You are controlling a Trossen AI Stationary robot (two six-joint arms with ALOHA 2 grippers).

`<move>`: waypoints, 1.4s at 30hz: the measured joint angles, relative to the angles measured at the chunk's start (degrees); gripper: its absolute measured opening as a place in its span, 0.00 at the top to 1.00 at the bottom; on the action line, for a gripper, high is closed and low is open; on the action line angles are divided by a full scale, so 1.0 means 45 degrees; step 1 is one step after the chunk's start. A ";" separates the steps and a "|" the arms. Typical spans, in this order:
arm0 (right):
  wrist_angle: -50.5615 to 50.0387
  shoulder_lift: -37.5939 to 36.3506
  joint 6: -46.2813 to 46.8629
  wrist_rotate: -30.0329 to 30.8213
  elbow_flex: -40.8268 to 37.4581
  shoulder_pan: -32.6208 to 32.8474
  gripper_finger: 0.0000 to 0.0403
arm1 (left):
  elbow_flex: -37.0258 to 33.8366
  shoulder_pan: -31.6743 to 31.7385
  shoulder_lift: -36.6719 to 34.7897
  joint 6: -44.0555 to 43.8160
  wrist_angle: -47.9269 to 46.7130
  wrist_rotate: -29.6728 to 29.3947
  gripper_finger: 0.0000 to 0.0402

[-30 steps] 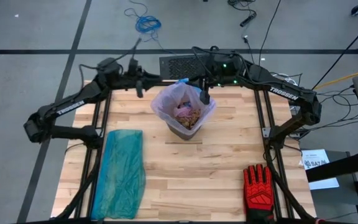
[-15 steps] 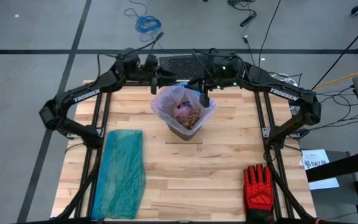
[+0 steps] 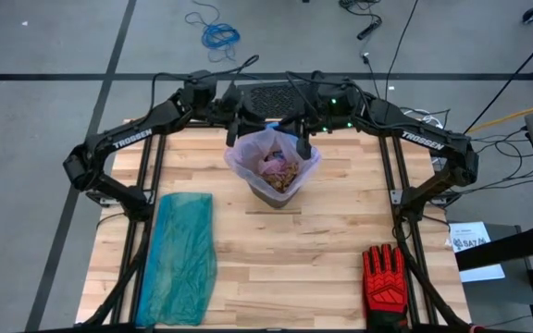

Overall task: Place trash/remove bag and relplace
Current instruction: Close the trash bag

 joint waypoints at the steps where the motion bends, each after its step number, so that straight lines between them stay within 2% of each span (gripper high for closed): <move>1: 0.0050 0.0000 0.0052 0.0000 0.0000 0.0000 1.00 | 0.0000 -0.0015 0.0000 -0.0001 0.0020 0.0004 0.58; 26: 0.0072 0.0000 0.0233 0.0005 0.0000 -0.0005 1.00 | 0.0004 -0.0572 -0.0052 -0.0088 0.0011 0.0003 0.58; 32: 0.0064 0.0000 0.0401 0.0004 0.0000 -0.0005 1.00 | 0.0005 -0.0529 -0.0092 -0.0089 0.0013 -0.1529 0.59; 36: 0.0064 0.0000 0.0515 0.0005 0.0005 -0.0005 1.00 | 0.0005 -0.0554 -0.0092 -0.0107 0.0033 -0.1939 0.69; 40: -0.0037 0.0000 0.0568 0.0141 0.0005 -0.0037 1.00 | 0.0009 -0.0534 -0.0092 -0.0114 0.0023 -0.2006 0.91; 42: -0.0305 0.0000 0.0581 0.0598 0.0005 -0.0127 1.00 | 0.0214 -0.0534 -0.0091 -0.0125 -0.0295 -0.2012 0.97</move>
